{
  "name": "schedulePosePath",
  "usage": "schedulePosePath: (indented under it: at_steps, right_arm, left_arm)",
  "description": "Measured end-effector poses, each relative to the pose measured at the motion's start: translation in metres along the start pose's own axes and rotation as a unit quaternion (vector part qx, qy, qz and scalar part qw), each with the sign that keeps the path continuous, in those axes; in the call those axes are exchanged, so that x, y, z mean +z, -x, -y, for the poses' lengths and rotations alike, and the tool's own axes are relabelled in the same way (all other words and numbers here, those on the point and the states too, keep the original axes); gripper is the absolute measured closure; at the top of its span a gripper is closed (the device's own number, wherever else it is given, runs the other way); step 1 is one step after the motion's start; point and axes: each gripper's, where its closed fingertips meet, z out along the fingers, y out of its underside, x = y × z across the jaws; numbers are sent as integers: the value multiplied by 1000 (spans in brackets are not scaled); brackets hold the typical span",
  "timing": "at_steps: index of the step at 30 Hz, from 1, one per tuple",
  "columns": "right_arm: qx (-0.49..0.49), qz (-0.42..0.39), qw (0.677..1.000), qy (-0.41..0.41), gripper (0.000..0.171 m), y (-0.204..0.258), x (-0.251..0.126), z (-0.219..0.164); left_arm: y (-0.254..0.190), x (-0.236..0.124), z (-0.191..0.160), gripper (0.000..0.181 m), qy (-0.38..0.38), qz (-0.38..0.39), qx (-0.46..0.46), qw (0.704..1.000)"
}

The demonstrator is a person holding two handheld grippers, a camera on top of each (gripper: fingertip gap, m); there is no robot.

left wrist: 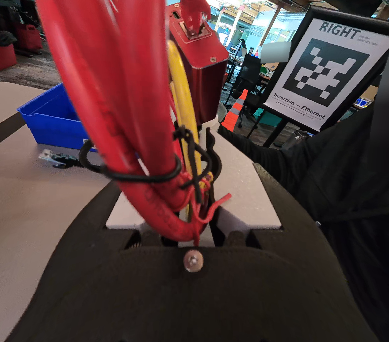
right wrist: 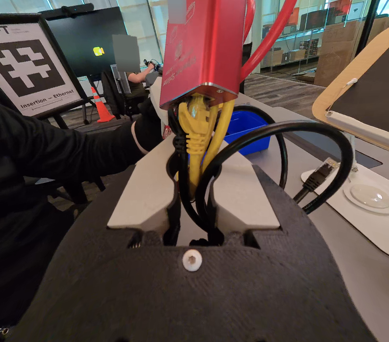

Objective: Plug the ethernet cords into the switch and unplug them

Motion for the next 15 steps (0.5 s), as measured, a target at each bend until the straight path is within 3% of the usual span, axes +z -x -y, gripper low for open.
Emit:
schedulePosePath:
  at_steps: [6,7,10,12,15]
  right_arm:
    - [27,35,999,-29,156,6,-2,5]
    - [31,35,998,-35,156,5,-2,5]
    - [37,24,998,-47,159,0,-6,7]
    - [41,38,997,-57,160,3,-9,10]
    - [47,74,993,-75,160,10,-10,12]
  left_arm:
    - [-5,-2,2,154,5,-8,-1,1000]
    - [2,-5,3,145,5,16,-3,1000]
    - [16,-22,10,143,2,81,13,997]
    - [26,-33,13,133,10,126,27,992]
    - [29,-35,11,106,24,126,6,992]
